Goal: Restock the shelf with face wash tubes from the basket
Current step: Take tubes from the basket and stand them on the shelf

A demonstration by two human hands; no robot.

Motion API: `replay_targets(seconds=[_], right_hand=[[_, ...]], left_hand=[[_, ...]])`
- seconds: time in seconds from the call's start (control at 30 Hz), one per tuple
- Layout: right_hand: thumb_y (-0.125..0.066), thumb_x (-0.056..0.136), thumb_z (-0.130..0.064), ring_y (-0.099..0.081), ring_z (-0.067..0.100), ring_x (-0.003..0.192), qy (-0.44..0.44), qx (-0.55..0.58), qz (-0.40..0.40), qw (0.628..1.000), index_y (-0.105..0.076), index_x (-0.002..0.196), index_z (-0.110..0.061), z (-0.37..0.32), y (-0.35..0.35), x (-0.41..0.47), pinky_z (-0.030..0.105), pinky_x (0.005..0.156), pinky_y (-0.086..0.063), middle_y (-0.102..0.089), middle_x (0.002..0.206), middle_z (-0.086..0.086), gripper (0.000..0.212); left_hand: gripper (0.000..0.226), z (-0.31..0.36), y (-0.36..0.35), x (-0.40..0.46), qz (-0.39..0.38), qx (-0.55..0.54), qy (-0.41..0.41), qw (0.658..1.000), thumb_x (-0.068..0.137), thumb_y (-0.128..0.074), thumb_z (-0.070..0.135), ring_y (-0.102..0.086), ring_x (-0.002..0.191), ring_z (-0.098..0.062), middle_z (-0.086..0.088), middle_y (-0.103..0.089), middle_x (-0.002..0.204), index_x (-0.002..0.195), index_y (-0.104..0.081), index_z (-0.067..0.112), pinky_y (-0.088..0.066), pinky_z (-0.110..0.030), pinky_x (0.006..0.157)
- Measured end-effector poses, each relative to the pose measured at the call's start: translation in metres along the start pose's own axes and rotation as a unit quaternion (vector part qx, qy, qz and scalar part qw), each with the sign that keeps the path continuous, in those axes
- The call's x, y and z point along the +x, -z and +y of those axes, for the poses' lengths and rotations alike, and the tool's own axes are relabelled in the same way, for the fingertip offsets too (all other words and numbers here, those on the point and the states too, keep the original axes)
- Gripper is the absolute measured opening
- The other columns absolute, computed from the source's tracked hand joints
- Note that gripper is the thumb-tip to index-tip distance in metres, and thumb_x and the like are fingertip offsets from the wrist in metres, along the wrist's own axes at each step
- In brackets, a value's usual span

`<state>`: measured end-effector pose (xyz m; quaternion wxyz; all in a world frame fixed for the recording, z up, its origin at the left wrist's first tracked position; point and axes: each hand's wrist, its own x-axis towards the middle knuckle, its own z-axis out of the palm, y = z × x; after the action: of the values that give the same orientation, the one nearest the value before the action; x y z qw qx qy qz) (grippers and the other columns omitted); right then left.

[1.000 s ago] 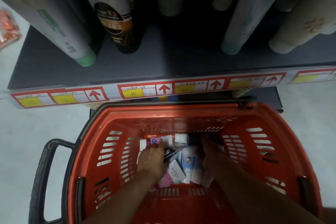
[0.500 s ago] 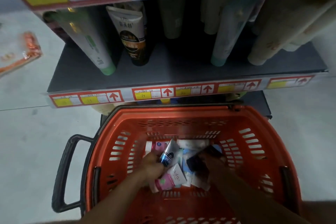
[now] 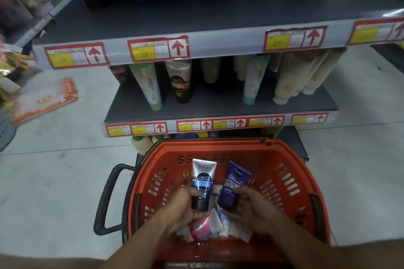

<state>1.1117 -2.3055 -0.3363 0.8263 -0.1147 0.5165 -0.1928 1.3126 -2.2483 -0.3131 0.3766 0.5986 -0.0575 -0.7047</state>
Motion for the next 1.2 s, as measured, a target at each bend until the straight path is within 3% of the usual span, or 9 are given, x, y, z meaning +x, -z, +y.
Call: replay_targets(seconds=[0.13, 0.27, 0.4, 0.5, 0.7, 0.9, 1.0, 1.07, 1.2], right_hand=[[-0.068, 0.073, 0.003, -0.068, 0.037, 0.101, 0.063, -0.028, -0.044, 0.997, -0.058, 0.125, -0.003, -0.005, -0.008, -0.028, 0.048, 0.074, -0.062, -0.071, 0.113, 0.021, 0.053], [-0.074, 0.071, -0.001, -0.069, 0.034, 0.106, 0.124, -0.05, -0.058, 0.989, -0.059, 0.127, -0.006, -0.011, -0.02, -0.057, 0.048, 0.082, -0.06, -0.074, 0.117, 0.017, 0.058], [-0.075, 0.074, 0.002, -0.069, 0.037, 0.111, 0.181, -0.067, -0.076, 0.978, -0.06, 0.128, -0.011, -0.02, -0.032, -0.085, 0.051, 0.09, -0.058, -0.072, 0.12, 0.017, 0.058], [-0.075, 0.074, 0.007, -0.071, 0.038, 0.109, 0.226, -0.089, -0.078, 0.967, -0.06, 0.127, -0.012, -0.028, -0.043, -0.104, 0.051, 0.091, -0.058, -0.073, 0.118, 0.018, 0.058], [-0.084, 0.072, 0.004, -0.074, 0.031, 0.103, 0.332, -0.198, -0.041, 0.921, -0.062, 0.124, -0.011, -0.045, -0.068, -0.139, 0.055, 0.098, -0.055, -0.077, 0.11, 0.009, 0.058], [-0.086, 0.067, 0.005, -0.075, 0.022, 0.098, 0.429, -0.225, -0.049, 0.873, -0.06, 0.115, -0.011, -0.063, -0.103, -0.173, 0.036, 0.085, -0.059, -0.078, 0.107, 0.007, 0.057], [-0.09, 0.06, -0.006, -0.074, 0.02, 0.102, 0.466, -0.244, -0.062, 0.848, -0.057, 0.118, -0.013, -0.072, -0.119, -0.187, 0.034, 0.087, -0.058, -0.077, 0.111, 0.006, 0.067], [-0.09, 0.067, -0.003, -0.074, 0.017, 0.103, 0.482, -0.271, -0.066, 0.83, -0.057, 0.12, -0.018, -0.079, -0.128, -0.196, 0.033, 0.088, -0.059, -0.076, 0.112, 0.003, 0.064], [-0.088, 0.074, -0.008, -0.074, 0.015, 0.102, 0.506, -0.311, -0.068, 0.801, -0.056, 0.124, -0.025, -0.091, -0.149, -0.207, 0.035, 0.085, -0.061, -0.075, 0.112, 0.001, 0.062]], left_hand=[[0.031, 0.006, -0.007, -0.027, -0.01, 0.014, -0.073, 0.997, 0.089, -0.057, -0.005, -0.069, 0.08, -0.032, -0.021, -0.071, 0.096, 0.119, -0.057, 0.001, -0.055, -0.041, 0.07], [0.052, 0.013, -0.016, -0.055, -0.01, 0.045, -0.154, 0.987, 0.084, -0.061, -0.019, -0.071, 0.094, -0.031, -0.016, -0.076, 0.107, 0.128, -0.056, 0.009, -0.059, -0.043, 0.076], [0.054, 0.023, -0.025, -0.084, -0.006, 0.049, -0.205, 0.977, 0.085, -0.063, -0.021, -0.071, 0.097, -0.033, -0.016, -0.074, 0.11, 0.125, -0.057, 0.014, -0.061, -0.042, 0.079], [0.056, 0.034, -0.028, -0.107, -0.021, 0.037, -0.242, 0.969, 0.084, -0.07, -0.017, -0.069, 0.112, -0.038, -0.021, -0.065, 0.126, 0.129, -0.057, 0.014, -0.061, -0.045, 0.088], [0.052, 0.06, -0.038, -0.153, 0.008, 0.099, -0.341, 0.935, 0.079, -0.085, -0.001, -0.074, 0.107, -0.029, -0.01, -0.077, 0.114, 0.124, -0.065, 0.015, -0.059, -0.055, 0.095], [0.053, 0.085, -0.039, -0.188, 0.068, 0.13, -0.422, 0.894, 0.075, -0.089, 0.004, -0.076, 0.098, -0.014, 0.001, -0.08, 0.106, 0.121, -0.065, 0.016, -0.062, -0.032, 0.087], [0.054, 0.097, -0.035, -0.199, 0.079, 0.134, -0.459, 0.875, 0.074, -0.09, 0.005, -0.076, 0.1, -0.016, -0.001, -0.079, 0.108, 0.121, -0.066, 0.017, -0.061, -0.036, 0.091], [0.054, 0.107, -0.032, -0.208, 0.081, 0.141, -0.475, 0.865, 0.075, -0.091, 0.011, -0.076, 0.102, -0.018, -0.001, -0.079, 0.109, 0.122, -0.066, 0.019, -0.061, -0.039, 0.091], [0.051, 0.129, -0.025, -0.225, 0.113, 0.149, -0.503, 0.844, 0.076, -0.091, 0.017, -0.075, 0.1, -0.012, 0.006, -0.079, 0.106, 0.121, -0.067, 0.026, -0.063, -0.032, 0.084]])
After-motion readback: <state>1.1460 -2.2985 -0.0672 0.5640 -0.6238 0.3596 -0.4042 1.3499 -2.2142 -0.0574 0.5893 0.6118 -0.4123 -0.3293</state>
